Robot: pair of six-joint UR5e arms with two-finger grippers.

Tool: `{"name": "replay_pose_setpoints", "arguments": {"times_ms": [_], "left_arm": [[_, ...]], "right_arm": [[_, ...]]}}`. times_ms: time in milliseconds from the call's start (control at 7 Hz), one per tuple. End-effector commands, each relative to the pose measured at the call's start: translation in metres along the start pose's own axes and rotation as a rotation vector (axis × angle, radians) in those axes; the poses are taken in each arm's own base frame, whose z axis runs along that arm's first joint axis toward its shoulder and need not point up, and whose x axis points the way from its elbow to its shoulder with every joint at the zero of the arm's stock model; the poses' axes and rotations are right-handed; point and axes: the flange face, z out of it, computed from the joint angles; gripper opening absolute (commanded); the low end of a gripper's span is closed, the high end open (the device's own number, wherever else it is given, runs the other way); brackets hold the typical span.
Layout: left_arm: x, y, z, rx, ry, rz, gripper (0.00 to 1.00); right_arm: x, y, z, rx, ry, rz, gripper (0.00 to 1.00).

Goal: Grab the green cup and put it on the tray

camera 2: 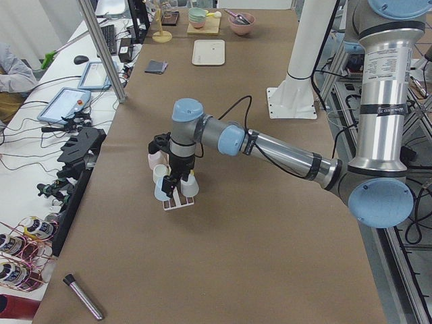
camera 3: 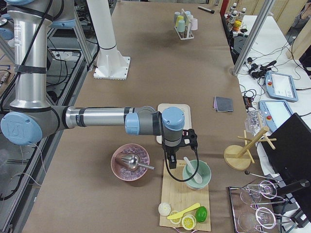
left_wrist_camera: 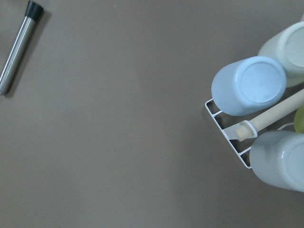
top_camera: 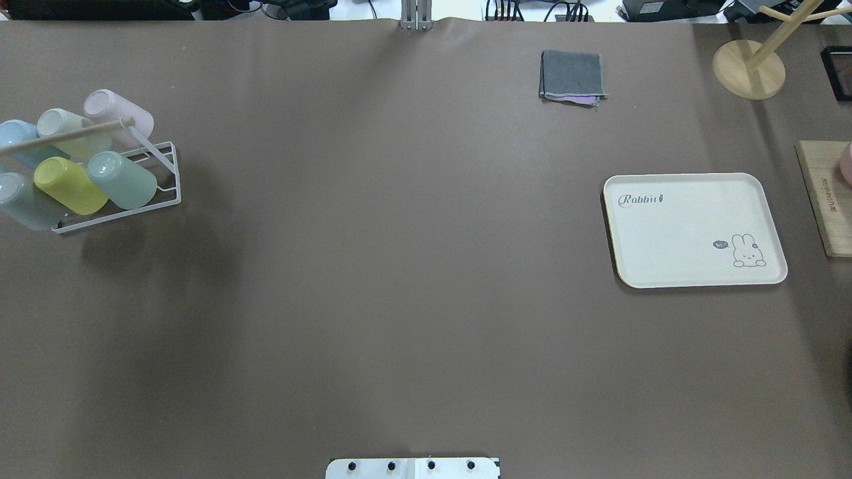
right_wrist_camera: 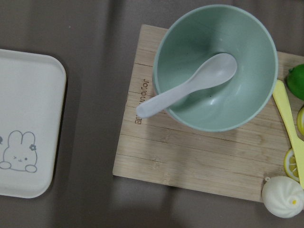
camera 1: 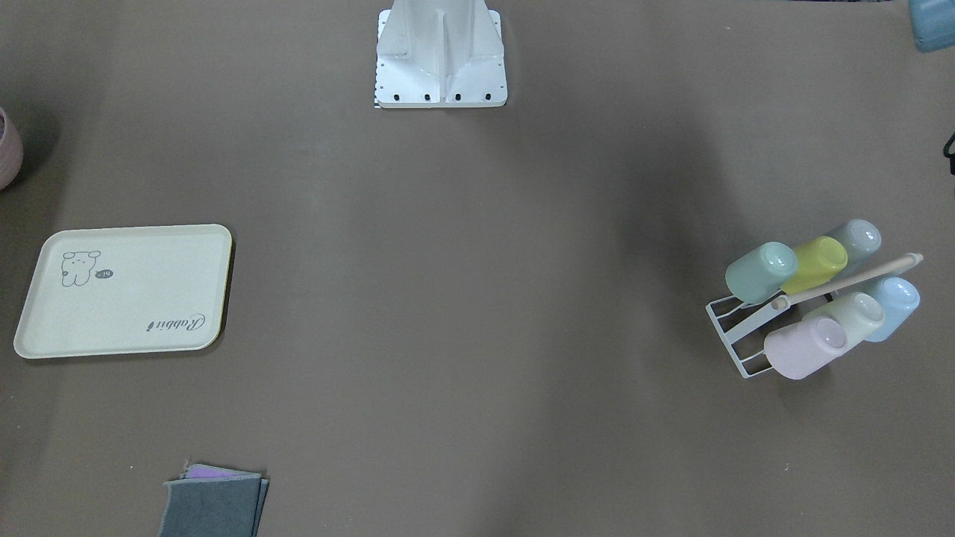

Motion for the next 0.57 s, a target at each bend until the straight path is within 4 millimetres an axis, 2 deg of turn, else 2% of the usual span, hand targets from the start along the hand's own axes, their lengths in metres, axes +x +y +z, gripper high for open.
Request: {"name": "replay_pose_setpoints", "arguments": {"times_ms": [0,143,286,429], "left_arm": [[0.093,-0.097,-0.027,-0.040,-0.136,0.289,0.97],[0.158,-0.114,-0.048,-0.060,-0.179,0.396,0.97],[0.199,-0.113,-0.058,-0.025,-0.170,0.471,0.97],[0.219,-0.114,-0.050,-0.031,-0.153,0.508,0.97]], "right_arm": [[0.004,0.001,0.004,-0.010,0.003,0.008,1.00],[0.005,0.002,0.005,-0.011,0.005,0.010,1.00],[0.004,0.001,0.004,-0.010,0.005,0.008,1.00],[0.001,0.001,0.002,-0.007,0.000,0.020,1.00]]}}
